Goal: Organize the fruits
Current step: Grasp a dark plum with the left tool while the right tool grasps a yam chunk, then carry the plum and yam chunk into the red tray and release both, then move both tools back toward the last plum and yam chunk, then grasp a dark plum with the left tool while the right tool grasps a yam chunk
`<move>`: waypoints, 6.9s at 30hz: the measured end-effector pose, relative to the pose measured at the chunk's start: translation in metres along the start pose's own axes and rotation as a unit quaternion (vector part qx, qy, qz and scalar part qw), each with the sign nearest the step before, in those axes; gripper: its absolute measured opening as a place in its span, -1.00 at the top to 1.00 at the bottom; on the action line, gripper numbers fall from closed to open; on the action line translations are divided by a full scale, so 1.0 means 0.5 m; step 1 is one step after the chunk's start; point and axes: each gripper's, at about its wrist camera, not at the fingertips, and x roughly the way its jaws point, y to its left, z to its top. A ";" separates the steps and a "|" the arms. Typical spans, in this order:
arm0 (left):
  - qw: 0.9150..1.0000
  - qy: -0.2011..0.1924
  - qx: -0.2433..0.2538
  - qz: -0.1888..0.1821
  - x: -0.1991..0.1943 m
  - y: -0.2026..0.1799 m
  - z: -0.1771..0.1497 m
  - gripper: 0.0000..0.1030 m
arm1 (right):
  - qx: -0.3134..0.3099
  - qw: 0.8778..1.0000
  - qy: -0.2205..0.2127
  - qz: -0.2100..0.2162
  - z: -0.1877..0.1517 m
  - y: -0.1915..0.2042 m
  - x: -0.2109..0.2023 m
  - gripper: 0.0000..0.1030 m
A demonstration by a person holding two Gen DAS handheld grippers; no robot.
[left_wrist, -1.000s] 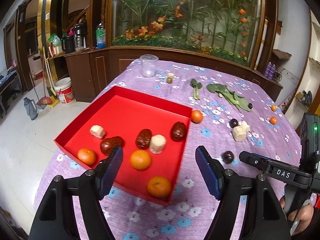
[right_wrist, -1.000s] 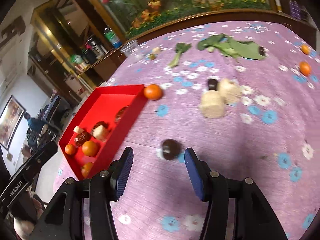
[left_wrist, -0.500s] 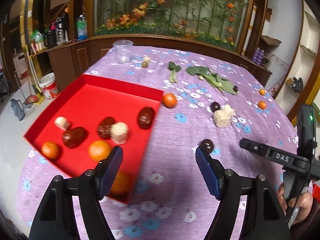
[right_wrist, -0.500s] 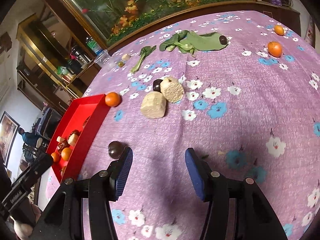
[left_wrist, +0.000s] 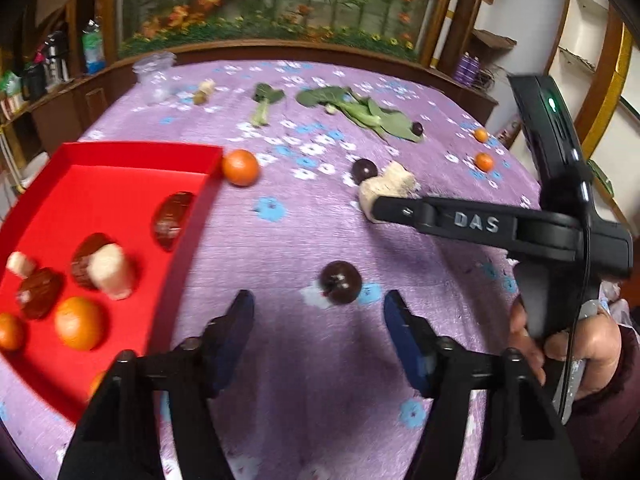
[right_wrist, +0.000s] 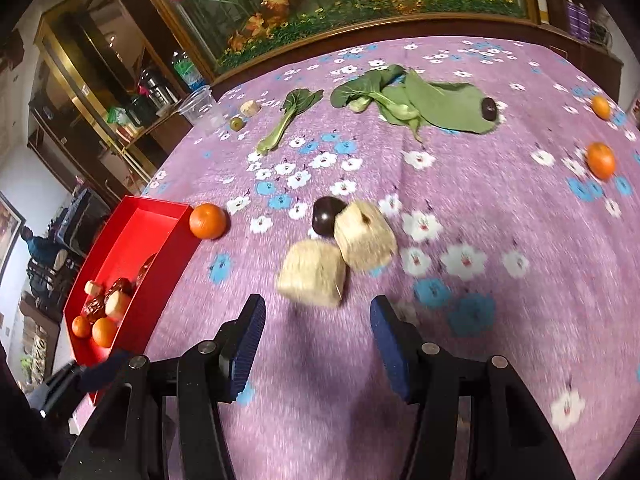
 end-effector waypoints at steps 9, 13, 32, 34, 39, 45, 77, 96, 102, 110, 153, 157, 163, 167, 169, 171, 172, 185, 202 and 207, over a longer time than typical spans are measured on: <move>1.000 0.018 0.018 -0.018 0.062 -0.022 0.030 -0.18 | -0.023 1.000 -0.002 -0.008 0.021 0.012 0.029 -0.15; 0.999 0.027 0.026 -0.019 0.083 -0.034 0.027 -0.18 | -0.038 0.999 -0.004 -0.017 0.021 0.021 0.033 -0.14; 1.000 -0.014 0.011 0.002 0.012 -0.010 0.004 0.56 | -0.040 0.999 -0.018 -0.023 -0.008 0.036 -0.019 0.18; 1.000 -0.023 0.005 0.001 -0.009 -0.004 0.002 0.55 | -0.042 0.999 -0.022 -0.020 -0.014 0.046 -0.036 0.18; 0.998 -0.053 -0.017 0.010 -0.075 0.026 -0.002 0.55 | -0.057 0.998 -0.037 -0.012 -0.032 0.085 -0.087 0.18; 0.993 -0.092 -0.071 0.038 -0.158 0.116 -0.020 0.55 | -0.091 0.994 -0.053 0.001 -0.048 0.161 -0.134 0.18; 0.975 -0.105 -0.182 0.077 -0.149 0.384 -0.049 0.53 | -0.186 0.979 0.076 0.013 0.039 0.453 0.199 0.17; 0.964 -0.135 -0.222 0.063 -0.221 0.375 -0.058 -0.30 | -0.134 0.990 0.021 0.042 0.014 0.402 0.062 -0.05; 0.958 -0.142 -0.241 0.068 -0.239 0.376 -0.071 -0.40 | -0.080 0.996 0.010 0.041 -0.024 0.327 0.013 -0.16; 0.960 -0.142 -0.229 0.069 -0.246 0.344 -0.070 -0.40 | -0.088 0.994 0.044 0.049 -0.096 0.332 0.030 -0.16; 0.986 -0.121 -0.096 0.059 -0.215 0.124 -0.018 -0.55 | -0.018 0.995 -0.022 -0.093 -0.124 -0.047 -0.172 -0.47; 0.991 -0.107 -0.065 0.057 -0.190 0.071 -0.008 -0.55 | -0.006 0.996 -0.025 -0.086 -0.130 -0.083 -0.178 -0.47; 0.993 -0.091 -0.030 0.068 -0.163 0.024 -0.004 -0.55 | -0.003 0.997 -0.028 -0.075 -0.125 -0.098 -0.172 -0.47; 0.992 -0.086 -0.009 0.088 -0.150 0.007 -0.006 -0.55 | -0.004 0.997 -0.027 -0.073 -0.124 -0.101 -0.169 -0.47; 0.993 -0.081 -0.011 0.086 -0.143 0.008 -0.005 -0.55 | -0.003 0.997 -0.027 -0.073 -0.123 -0.104 -0.167 -0.47; 0.994 -0.075 -0.015 0.083 -0.136 0.012 -0.007 -0.55 | -0.002 0.997 -0.027 -0.071 -0.122 -0.105 -0.165 -0.47; 0.994 -0.073 -0.018 0.081 -0.132 0.014 -0.006 -0.55 | -0.002 0.997 -0.028 -0.068 -0.119 -0.104 -0.164 -0.47; 0.995 -0.069 -0.022 0.072 -0.104 0.031 0.010 -0.55 | -0.054 0.996 -0.048 -0.055 -0.027 -0.016 -0.098 -0.47; 0.999 -0.049 -0.017 0.012 0.010 0.025 0.129 -0.55 | -0.068 0.994 -0.042 -0.080 0.042 -0.022 0.022 0.29; 1.000 -0.023 -0.001 0.003 0.074 0.001 0.161 -0.54 | -0.064 0.994 -0.043 -0.080 0.032 -0.031 0.004 0.32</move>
